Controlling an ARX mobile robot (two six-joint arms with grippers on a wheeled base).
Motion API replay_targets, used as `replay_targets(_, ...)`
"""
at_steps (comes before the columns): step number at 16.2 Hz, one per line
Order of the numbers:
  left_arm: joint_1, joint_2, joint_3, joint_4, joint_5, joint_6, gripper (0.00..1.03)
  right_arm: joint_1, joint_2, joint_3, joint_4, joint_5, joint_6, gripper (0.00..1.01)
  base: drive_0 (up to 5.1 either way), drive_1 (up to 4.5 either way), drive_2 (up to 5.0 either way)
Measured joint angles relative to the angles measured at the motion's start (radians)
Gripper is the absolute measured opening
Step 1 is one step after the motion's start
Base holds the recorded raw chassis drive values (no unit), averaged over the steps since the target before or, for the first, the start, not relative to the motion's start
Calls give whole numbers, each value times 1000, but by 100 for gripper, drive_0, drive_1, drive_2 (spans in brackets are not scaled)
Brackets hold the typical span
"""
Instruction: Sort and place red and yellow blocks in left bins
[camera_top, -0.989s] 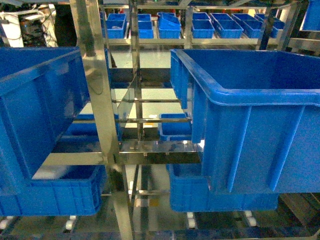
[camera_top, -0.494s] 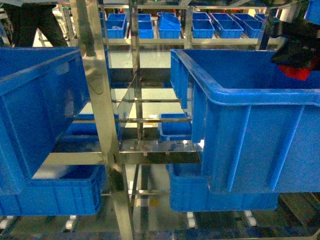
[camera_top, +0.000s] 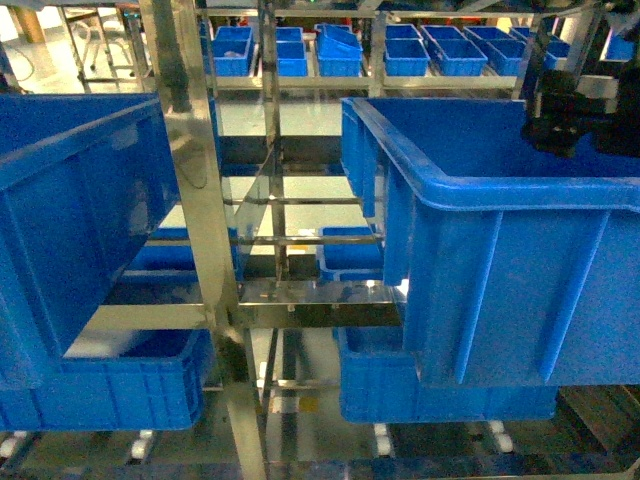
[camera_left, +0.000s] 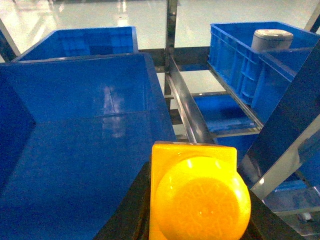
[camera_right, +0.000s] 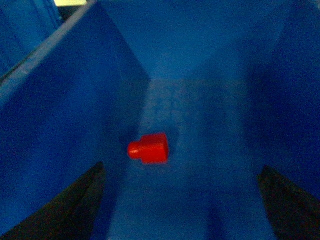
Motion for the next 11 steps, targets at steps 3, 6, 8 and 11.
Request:
replay_targets(3, 0, 0, 0, 0, 0, 0, 27, -2, -287, -180, -47, -69, -54, 97, 0, 0, 0)
replay_targets(6, 0, 0, 0, 0, 0, 0, 27, -41, -576, -290, -190, -80, -50, 98, 0, 0, 0)
replay_targets(8, 0, 0, 0, 0, 0, 0, 27, -29, -745, -295, -309, -4, -43, 98, 0, 0, 0)
replay_targets(11, 0, 0, 0, 0, -1, 0, 27, -20, -838, -291, -416, 39, -20, 98, 0, 0, 0)
